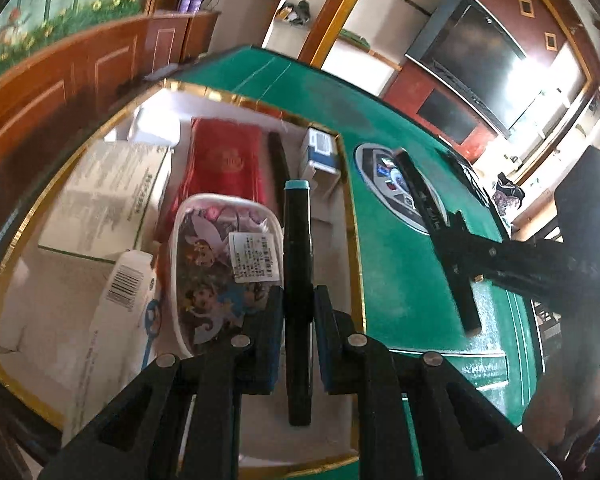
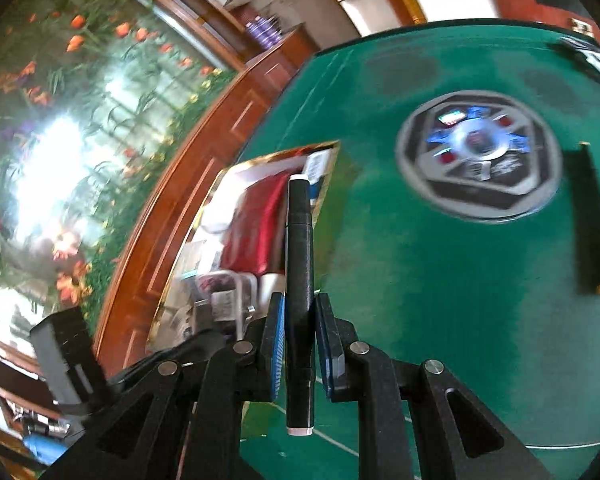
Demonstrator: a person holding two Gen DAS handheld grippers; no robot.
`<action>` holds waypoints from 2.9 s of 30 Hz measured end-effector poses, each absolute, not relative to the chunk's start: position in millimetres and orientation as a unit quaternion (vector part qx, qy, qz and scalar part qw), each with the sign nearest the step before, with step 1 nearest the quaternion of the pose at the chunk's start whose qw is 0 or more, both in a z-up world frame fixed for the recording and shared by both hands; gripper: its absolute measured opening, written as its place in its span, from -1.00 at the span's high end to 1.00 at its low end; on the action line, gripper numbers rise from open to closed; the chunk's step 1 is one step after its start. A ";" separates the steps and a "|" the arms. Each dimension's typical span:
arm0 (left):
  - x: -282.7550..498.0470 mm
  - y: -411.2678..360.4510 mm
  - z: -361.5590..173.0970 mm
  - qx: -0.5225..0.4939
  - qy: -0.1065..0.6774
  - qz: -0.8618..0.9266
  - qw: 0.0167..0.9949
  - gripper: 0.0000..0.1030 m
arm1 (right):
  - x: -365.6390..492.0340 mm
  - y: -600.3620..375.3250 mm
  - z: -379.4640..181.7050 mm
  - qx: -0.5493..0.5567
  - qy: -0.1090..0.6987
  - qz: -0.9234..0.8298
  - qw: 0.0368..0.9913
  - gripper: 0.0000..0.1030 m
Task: Organize objects
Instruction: 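Carry both black markers over to the tray with both grippers, then lower the markers into the tray and open both grippers, then withdraw both grippers from the tray back toward the round device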
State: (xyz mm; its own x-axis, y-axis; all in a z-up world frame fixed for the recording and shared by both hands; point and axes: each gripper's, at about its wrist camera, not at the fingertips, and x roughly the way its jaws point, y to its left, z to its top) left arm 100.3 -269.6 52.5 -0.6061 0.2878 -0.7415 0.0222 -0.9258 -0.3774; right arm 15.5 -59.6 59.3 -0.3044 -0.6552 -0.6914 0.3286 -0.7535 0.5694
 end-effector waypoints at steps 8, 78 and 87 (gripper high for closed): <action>84.7 -257.8 49.7 -0.451 -0.140 0.879 0.064 0.72 | 13.2 -102.1 44.6 0.527 -0.147 -0.769 0.330 0.67; 167.6 -264.2 157.2 -0.211 -0.074 0.966 -0.133 -0.92 | 84.9 -105.4 110.2 0.300 0.082 -0.930 0.197 -0.76; 158.8 -213.1 164.5 -0.218 -0.039 0.969 -0.105 -0.92 | 87.6 -55.5 110.5 0.288 0.067 -0.941 0.167 -0.78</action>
